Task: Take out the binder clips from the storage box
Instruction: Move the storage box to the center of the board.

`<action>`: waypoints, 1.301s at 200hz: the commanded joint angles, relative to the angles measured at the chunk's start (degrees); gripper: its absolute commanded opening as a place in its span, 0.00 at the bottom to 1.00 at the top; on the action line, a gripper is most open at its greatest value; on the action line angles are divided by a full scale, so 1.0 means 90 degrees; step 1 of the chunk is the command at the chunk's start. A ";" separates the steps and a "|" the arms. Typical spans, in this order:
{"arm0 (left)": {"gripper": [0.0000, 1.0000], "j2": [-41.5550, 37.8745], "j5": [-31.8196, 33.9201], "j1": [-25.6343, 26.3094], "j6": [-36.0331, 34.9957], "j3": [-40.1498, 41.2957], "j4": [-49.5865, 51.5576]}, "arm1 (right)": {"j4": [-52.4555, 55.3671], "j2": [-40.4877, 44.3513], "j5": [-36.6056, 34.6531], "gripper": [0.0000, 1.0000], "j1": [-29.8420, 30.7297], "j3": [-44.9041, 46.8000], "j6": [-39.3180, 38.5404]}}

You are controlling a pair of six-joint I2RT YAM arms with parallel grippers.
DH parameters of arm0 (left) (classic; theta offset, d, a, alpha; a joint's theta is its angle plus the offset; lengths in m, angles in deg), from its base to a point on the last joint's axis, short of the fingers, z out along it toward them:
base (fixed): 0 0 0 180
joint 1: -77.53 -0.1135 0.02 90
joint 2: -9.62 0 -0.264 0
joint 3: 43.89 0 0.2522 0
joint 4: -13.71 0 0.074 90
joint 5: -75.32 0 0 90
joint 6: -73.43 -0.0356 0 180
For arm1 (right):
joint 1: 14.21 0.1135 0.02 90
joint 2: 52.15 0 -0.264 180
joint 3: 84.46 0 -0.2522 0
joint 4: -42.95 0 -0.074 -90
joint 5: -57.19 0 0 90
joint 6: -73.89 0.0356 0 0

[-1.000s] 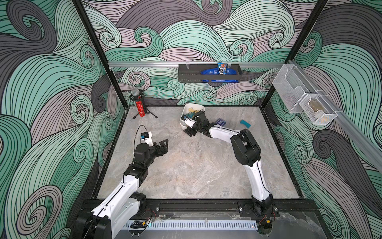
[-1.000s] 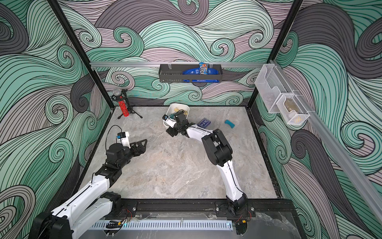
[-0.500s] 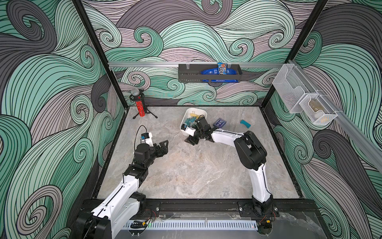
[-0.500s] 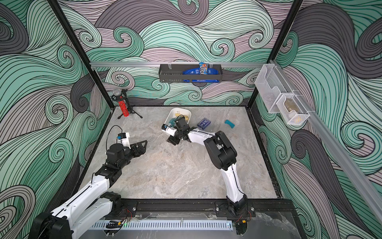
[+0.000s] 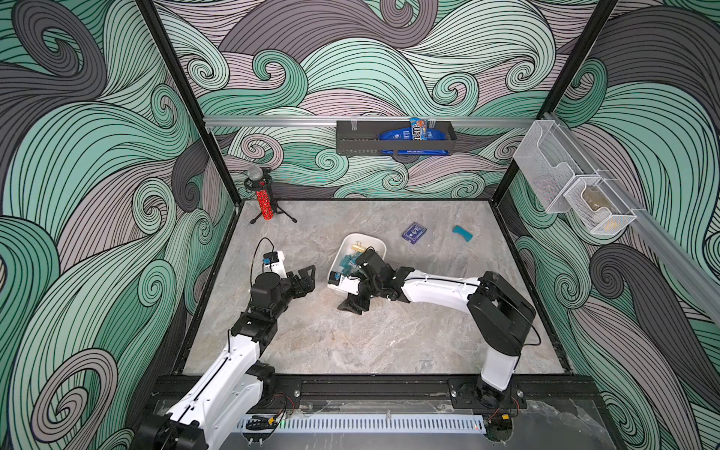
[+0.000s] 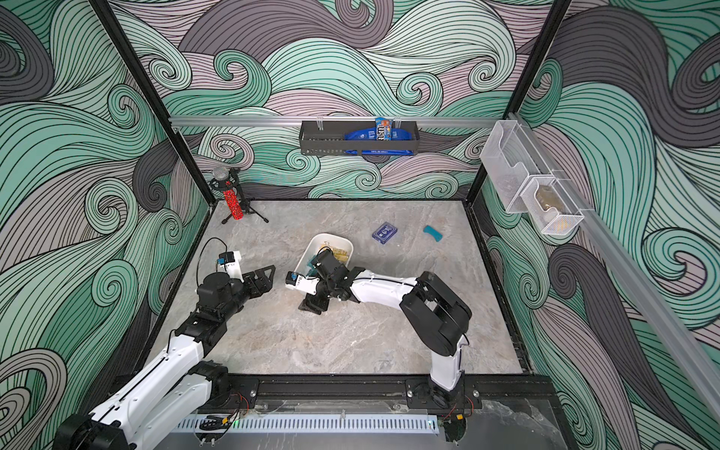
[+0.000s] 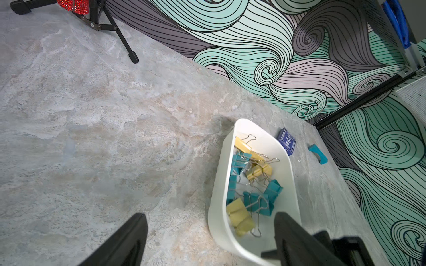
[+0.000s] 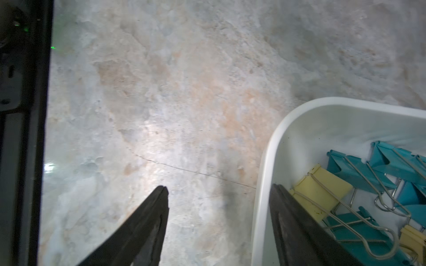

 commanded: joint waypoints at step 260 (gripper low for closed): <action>0.73 0.0740 -0.1402 0.0710 0.0104 0.0839 -0.1272 | -0.0492 0.0310 -0.1189 0.34 -0.1309 -0.0108 0.0653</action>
